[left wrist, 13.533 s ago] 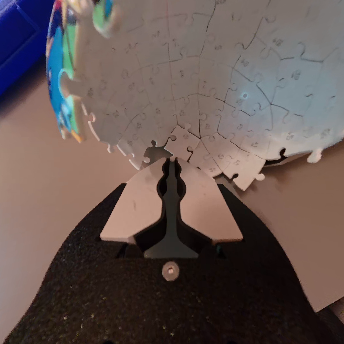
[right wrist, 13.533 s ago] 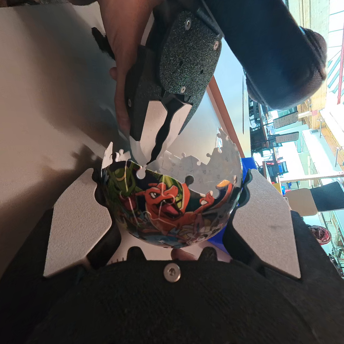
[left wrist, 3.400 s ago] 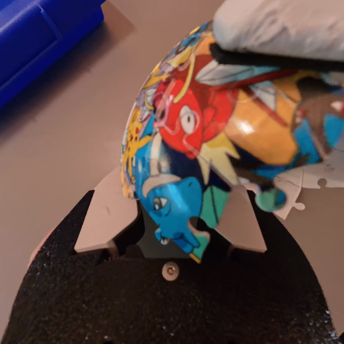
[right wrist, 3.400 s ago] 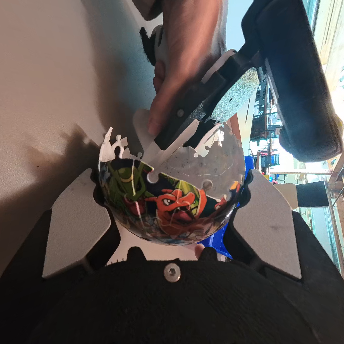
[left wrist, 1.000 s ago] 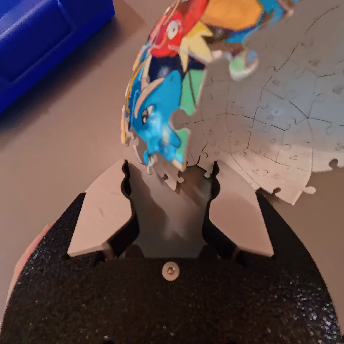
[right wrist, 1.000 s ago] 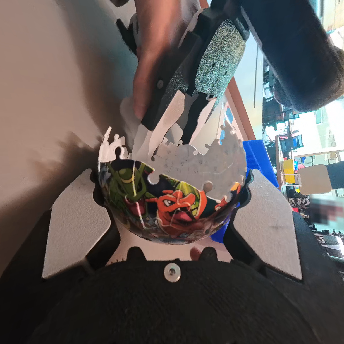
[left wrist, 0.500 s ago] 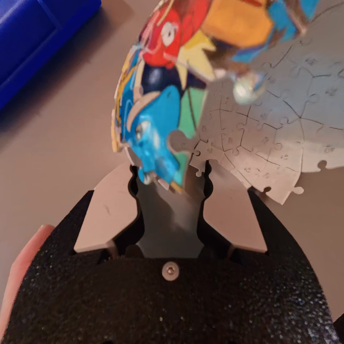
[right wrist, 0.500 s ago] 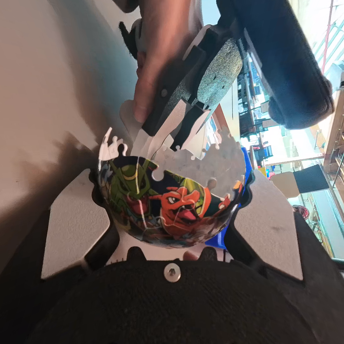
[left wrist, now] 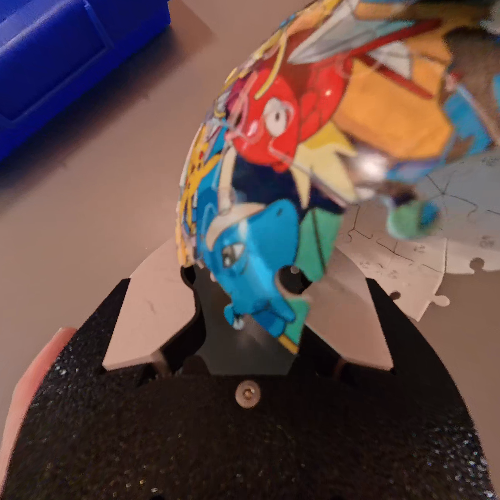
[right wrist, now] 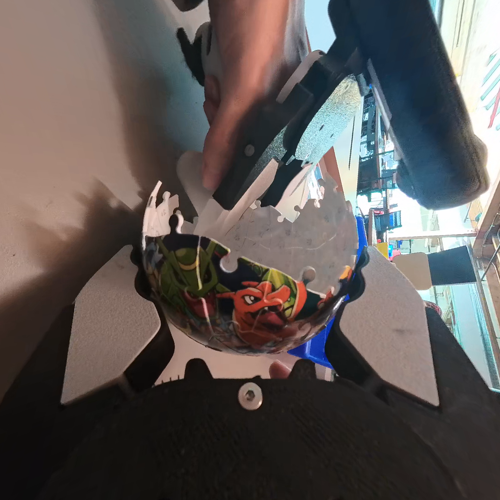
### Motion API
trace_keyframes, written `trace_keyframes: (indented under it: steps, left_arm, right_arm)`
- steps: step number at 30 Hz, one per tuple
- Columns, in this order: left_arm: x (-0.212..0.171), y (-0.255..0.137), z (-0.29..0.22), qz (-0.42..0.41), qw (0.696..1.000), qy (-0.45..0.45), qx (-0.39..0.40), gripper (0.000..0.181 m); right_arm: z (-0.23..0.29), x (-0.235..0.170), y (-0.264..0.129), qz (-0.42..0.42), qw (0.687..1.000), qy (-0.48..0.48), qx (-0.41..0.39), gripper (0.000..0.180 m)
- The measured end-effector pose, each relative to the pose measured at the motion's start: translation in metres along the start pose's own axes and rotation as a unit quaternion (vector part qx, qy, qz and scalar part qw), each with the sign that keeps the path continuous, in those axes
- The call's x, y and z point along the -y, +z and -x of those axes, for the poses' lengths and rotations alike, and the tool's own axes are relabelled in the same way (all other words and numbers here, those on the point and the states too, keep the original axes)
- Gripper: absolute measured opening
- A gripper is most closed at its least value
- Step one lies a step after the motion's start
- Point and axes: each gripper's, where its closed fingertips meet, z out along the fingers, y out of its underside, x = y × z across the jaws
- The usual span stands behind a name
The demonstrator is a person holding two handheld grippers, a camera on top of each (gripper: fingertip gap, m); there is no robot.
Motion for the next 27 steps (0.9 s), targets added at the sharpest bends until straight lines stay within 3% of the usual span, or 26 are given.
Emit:
trace_keyframes:
  steps: [1, 13, 27]
  left_arm:
    - [0.0, 0.0, -0.002, 0.003, 1.0, 0.005, -0.004, 0.074]
    - [0.002, 0.001, -0.004, 0.011, 0.999, 0.034, -0.017, 0.07]
    - [-0.002, -0.012, -0.003, -0.025, 0.999, 0.015, -0.024, 0.082]
  right_arm:
    - [0.0, 0.001, 0.0, -0.002, 1.0, 0.0, 0.0, 0.143]
    - [-0.002, 0.006, -0.001, -0.05, 0.998, 0.027, -0.024, 0.145]
    - [-0.003, 0.003, 0.002, -0.021, 1.0, 0.01, -0.003, 0.143]
